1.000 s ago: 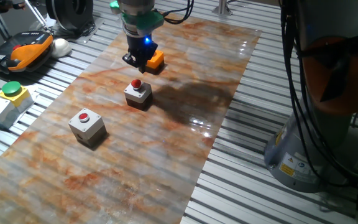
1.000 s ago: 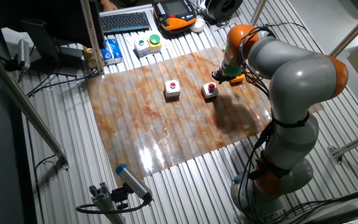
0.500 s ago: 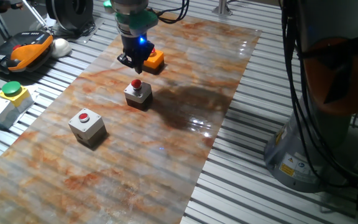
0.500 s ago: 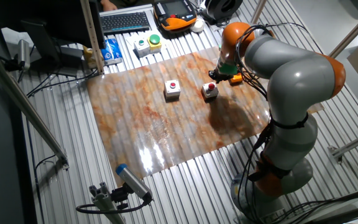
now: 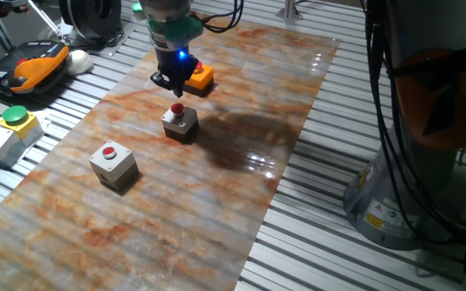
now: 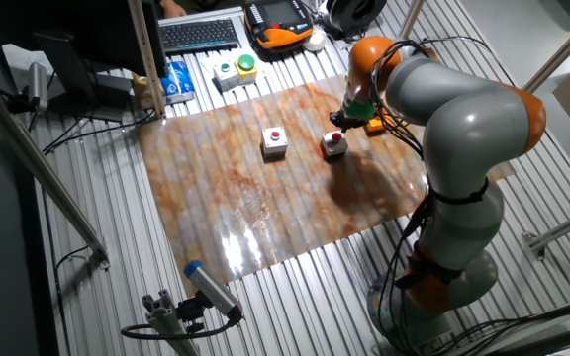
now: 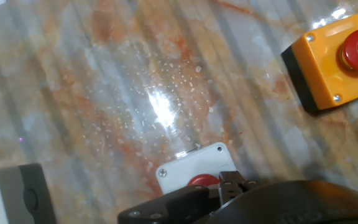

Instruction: Press three buttons from left to right in sequence

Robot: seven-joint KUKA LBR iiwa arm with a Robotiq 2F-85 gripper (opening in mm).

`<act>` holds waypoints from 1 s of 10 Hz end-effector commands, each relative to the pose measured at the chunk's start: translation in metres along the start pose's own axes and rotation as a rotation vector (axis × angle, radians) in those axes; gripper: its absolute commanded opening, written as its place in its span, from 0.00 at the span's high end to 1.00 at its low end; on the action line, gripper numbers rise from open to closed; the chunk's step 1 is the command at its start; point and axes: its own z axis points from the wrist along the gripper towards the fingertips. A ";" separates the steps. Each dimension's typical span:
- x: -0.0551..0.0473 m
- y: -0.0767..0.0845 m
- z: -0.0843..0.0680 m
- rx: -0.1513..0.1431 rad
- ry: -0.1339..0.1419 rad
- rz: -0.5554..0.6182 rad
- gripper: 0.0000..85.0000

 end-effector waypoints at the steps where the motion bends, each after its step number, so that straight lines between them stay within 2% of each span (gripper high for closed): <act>1: 0.001 0.003 0.000 0.003 0.000 0.006 1.00; 4: 0.005 0.010 0.002 0.022 -0.006 0.006 1.00; 8: 0.008 0.010 0.015 0.016 -0.020 0.003 1.00; 10: 0.010 0.011 0.016 -0.065 0.003 0.032 1.00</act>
